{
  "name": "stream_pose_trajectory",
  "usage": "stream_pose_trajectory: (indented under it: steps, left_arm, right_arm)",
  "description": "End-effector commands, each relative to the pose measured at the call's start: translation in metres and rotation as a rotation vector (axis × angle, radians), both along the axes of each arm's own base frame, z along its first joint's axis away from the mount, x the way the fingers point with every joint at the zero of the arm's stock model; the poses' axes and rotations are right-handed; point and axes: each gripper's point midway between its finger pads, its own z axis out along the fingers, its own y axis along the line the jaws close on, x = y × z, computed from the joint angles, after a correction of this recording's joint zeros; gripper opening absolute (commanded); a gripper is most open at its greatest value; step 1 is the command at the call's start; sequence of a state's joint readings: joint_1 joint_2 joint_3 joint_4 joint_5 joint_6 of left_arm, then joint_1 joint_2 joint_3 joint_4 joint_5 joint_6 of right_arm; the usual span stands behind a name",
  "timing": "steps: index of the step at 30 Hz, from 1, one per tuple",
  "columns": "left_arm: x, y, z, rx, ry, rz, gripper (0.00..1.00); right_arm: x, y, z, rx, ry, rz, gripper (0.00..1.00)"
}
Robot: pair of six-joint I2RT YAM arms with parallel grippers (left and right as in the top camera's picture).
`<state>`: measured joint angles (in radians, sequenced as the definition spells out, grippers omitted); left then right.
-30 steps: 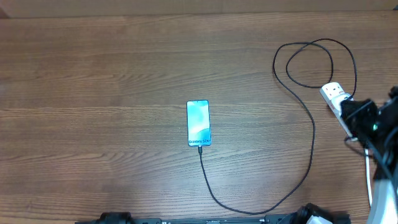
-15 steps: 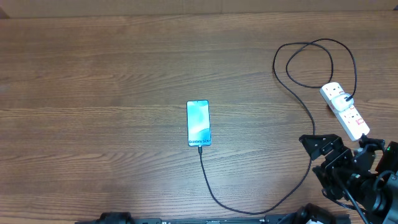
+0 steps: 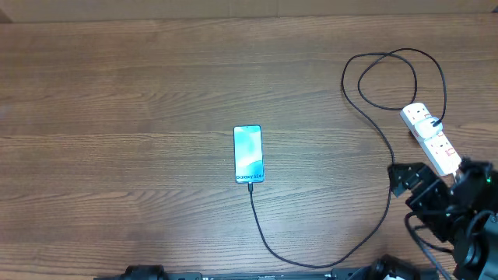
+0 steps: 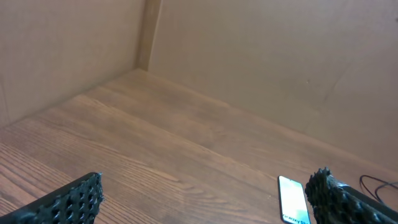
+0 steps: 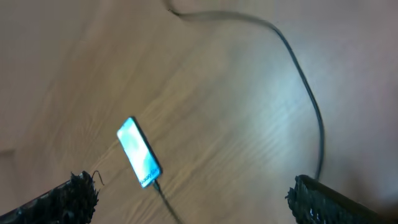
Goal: Plug charger to phone and switch on socket
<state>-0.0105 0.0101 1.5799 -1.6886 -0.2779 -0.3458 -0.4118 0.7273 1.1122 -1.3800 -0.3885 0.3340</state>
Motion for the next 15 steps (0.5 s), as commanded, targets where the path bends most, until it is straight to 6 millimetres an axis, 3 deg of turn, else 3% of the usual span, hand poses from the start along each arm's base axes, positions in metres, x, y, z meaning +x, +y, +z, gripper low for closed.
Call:
stream_pose_trajectory:
  steps: [1, 6, 9, 15]
  left_arm:
    - [-0.002, 0.001, -0.001, -0.008, -0.006, 0.023, 1.00]
    - [-0.002, 0.001, -0.001, -0.008, -0.007, 0.023, 1.00]
    - [-0.002, 0.001, -0.001, -0.008, -0.007, 0.023, 1.00]
    - [-0.002, 0.001, -0.001, -0.008, -0.007, 0.023, 1.00]
  right_arm:
    - [0.012, 0.022, 0.012, -0.088, -0.132, 0.197, 1.00]
    - [0.033, 0.056, 0.050, -0.175, -0.486, 0.380, 1.00]
    - [0.036, 0.059, 0.063, -0.216, -0.645, 0.386, 1.00]
    - [0.030, 0.060, 0.070, -0.290, -0.919, 0.364, 1.00]
